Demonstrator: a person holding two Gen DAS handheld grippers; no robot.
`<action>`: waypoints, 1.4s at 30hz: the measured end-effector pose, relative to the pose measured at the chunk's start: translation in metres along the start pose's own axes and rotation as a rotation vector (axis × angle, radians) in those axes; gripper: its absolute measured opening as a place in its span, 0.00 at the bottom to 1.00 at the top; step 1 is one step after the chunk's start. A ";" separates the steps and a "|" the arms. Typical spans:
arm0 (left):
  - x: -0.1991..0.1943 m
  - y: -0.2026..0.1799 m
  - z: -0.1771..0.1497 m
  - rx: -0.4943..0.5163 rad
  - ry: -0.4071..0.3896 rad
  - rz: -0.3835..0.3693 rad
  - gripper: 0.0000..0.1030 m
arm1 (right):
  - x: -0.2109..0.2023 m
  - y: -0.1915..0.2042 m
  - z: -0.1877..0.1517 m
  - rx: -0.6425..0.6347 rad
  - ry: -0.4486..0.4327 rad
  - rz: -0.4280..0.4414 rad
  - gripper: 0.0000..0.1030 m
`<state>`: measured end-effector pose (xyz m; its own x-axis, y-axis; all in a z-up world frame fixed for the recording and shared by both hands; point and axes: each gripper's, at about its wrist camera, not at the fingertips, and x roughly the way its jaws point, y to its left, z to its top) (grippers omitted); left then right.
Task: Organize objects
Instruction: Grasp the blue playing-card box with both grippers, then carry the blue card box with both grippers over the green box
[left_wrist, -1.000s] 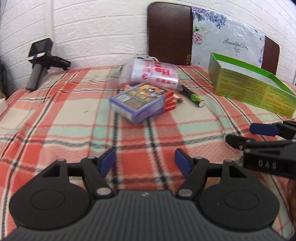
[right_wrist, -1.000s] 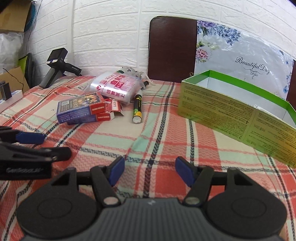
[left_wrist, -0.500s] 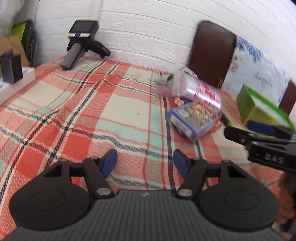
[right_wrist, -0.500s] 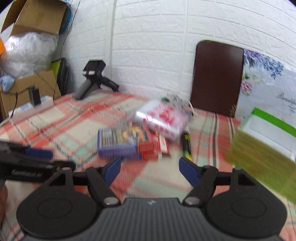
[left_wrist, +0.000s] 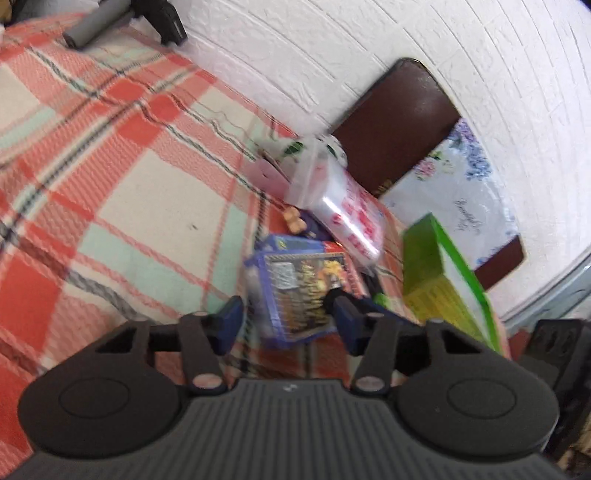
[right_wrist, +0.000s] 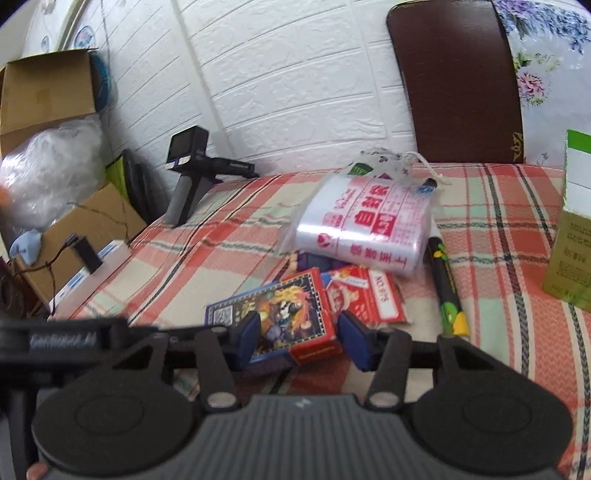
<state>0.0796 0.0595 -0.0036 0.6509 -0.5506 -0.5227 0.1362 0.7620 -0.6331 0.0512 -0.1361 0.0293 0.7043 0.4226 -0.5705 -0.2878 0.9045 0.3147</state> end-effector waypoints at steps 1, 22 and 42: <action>-0.001 -0.002 -0.003 0.002 0.007 0.004 0.49 | -0.003 0.000 -0.002 0.016 0.007 -0.003 0.46; -0.025 -0.043 -0.052 0.192 0.116 0.109 0.61 | -0.052 0.028 -0.070 -0.277 0.051 -0.053 0.79; 0.060 -0.161 -0.106 0.515 0.288 -0.041 0.59 | -0.132 -0.055 -0.102 -0.102 -0.018 -0.374 0.67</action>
<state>0.0174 -0.1323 0.0064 0.4178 -0.5986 -0.6835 0.5488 0.7658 -0.3352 -0.0924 -0.2356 0.0095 0.7841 0.0623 -0.6175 -0.0713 0.9974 0.0101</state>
